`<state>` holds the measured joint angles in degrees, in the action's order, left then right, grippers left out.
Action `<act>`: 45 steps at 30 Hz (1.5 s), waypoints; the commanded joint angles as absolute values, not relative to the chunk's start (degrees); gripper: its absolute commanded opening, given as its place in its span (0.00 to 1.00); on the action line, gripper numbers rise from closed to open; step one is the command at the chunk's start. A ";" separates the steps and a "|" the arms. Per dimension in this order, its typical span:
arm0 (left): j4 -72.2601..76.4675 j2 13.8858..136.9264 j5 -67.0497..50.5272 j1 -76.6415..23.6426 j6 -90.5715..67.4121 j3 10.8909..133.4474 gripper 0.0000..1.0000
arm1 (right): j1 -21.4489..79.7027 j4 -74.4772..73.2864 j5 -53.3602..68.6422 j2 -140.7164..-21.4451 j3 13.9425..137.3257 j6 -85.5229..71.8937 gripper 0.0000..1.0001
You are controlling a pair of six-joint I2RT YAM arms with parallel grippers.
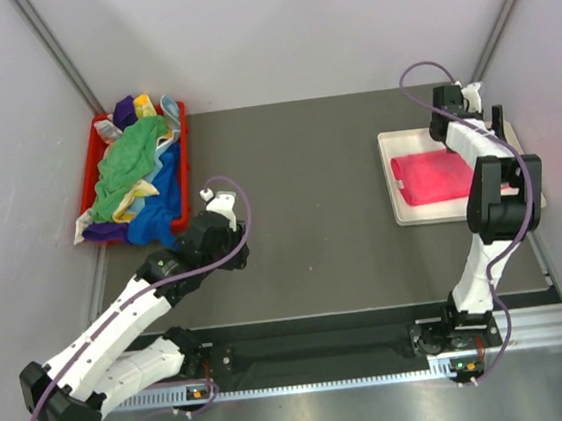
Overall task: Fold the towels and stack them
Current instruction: Neatly place the folded towel into the bin, then grab crumpled towel
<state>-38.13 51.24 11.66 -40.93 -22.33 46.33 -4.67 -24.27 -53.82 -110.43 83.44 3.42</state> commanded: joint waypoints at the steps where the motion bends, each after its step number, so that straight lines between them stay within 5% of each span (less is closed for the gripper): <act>1: -36.47 52.47 13.00 -41.13 -21.53 46.32 0.46 | -5.01 -30.76 -46.16 -102.23 86.66 -6.30 0.98; 7: -37.26 54.05 15.20 -41.13 -22.32 46.93 0.45 | 3.06 -24.54 -34.82 -87.03 75.08 -13.96 0.99; 13: -41.47 56.42 31.00 -39.82 -24.69 53.42 0.47 | 18.08 -13.63 -27.62 -75.24 57.67 -18.89 0.99; 19: -40.53 65.20 36.66 -26.75 -28.30 67.58 0.58 | 23.98 -9.33 -21.64 -71.81 51.34 -20.22 0.99; 29: -31.38 91.01 41.74 -4.85 -32.08 85.93 0.59 | 24.70 -6.50 -12.22 -69.53 47.03 -19.16 0.97; 45: -19.16 112.23 51.77 2.72 -34.45 90.44 0.61 | 24.96 -4.83 -4.04 -66.53 44.30 -20.57 0.95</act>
<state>-25.91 111.74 49.01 0.89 -33.78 90.48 24.01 -7.68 -6.42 -67.85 44.88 -19.77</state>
